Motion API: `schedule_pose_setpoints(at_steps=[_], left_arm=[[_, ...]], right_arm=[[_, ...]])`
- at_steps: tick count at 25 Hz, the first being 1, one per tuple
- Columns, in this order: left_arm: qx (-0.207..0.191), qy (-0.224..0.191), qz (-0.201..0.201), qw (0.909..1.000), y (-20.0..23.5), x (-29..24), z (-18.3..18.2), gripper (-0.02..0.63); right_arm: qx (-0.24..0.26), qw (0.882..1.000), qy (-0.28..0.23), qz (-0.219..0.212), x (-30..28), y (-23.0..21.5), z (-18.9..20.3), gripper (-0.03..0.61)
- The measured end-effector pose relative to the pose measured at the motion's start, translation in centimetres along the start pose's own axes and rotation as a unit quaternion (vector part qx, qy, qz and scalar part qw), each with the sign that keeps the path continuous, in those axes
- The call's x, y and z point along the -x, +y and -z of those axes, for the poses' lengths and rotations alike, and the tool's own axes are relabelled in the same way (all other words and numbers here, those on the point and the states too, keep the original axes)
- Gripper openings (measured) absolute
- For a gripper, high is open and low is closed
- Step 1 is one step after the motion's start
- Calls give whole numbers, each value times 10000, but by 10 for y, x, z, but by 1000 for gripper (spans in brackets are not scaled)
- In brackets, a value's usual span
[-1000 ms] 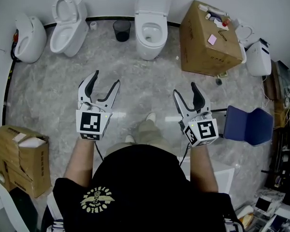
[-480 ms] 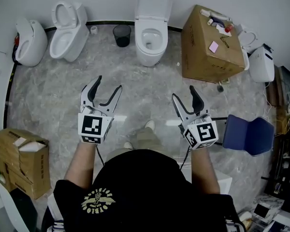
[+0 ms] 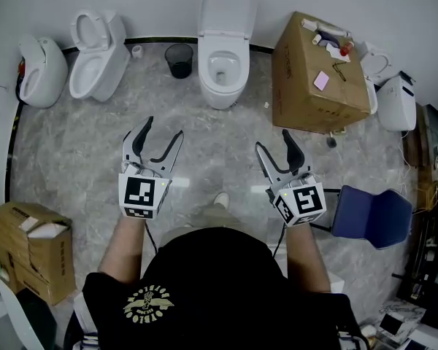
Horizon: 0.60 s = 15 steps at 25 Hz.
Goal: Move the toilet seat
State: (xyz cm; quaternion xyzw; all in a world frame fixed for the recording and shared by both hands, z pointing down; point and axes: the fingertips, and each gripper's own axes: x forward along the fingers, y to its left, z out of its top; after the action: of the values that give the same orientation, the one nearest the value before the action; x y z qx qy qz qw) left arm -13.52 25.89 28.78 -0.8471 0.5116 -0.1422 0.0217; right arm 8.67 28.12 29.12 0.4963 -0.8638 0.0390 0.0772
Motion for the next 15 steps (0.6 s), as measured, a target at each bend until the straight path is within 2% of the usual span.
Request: schedule_pose_setpoints(at_steps=[15], left_arm=[[-201,4,-225,9995,-17,-97,-44,287]], right_arm=[[-46,9996,-177,-235,-42,-101,-14,279]])
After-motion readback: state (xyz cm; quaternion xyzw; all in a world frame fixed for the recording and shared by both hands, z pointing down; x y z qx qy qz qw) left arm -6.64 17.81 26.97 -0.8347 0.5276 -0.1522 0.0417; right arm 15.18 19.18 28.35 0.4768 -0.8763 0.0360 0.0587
